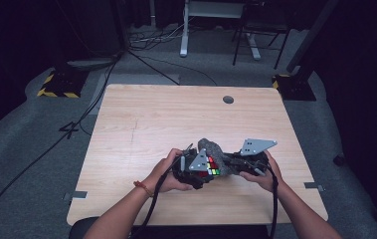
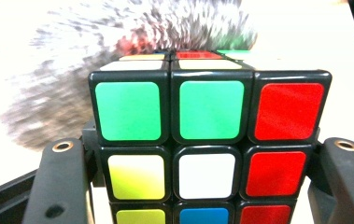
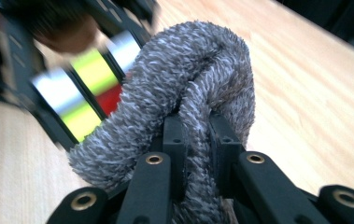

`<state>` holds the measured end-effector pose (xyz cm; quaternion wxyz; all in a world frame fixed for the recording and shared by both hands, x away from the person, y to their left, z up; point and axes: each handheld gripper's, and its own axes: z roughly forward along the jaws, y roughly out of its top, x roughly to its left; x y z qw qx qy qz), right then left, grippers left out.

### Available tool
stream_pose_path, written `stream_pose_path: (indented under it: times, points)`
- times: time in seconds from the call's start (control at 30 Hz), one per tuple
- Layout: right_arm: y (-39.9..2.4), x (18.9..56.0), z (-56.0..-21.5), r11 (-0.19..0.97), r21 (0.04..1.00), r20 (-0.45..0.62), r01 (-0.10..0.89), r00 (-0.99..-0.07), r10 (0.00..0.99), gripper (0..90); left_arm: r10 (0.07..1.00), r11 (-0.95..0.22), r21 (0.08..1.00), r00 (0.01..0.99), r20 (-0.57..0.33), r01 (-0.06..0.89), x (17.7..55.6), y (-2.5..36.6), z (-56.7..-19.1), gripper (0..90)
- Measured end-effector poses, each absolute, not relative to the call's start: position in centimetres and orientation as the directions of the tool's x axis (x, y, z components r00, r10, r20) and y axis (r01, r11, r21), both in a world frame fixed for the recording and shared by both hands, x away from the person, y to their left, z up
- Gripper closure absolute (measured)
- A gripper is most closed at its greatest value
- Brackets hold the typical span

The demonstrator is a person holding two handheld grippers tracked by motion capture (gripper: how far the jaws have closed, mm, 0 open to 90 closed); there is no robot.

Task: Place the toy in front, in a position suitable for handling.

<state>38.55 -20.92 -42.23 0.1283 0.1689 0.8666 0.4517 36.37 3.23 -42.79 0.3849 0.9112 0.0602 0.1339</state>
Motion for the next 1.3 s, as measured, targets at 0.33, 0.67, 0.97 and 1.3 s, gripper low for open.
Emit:
stream_pose_path:
  times: [0.33,0.67,0.97,1.3]
  points:
    - [-20.7,38.4,-42.6,0.518,0.839,-0.021,0.165,-0.942,0.335,80.6,0.216,-0.661,0.750,0.959,0.182,0.007,36.5,4.1,-42.3,33.5]
    - [-20.7,37.8,-41.9,0.474,0.869,-0.017,0.145,-0.947,0.320,80.8,0.199,-0.647,0.763,0.967,0.157,0.009,36.6,4.4,-42.4,33.4]
    - [-20.5,37.2,-41.4,0.442,0.888,-0.037,0.126,-0.939,0.343,81.0,0.206,-0.667,0.745,0.967,0.149,0.027,36.9,4.0,-42.9,33.1]
    - [-20.9,37.3,-41.0,0.426,0.897,-0.063,0.115,-0.922,0.382,81.0,0.229,-0.657,0.754,0.959,0.168,0.025,37.2,3.7,-42.7,33.6]
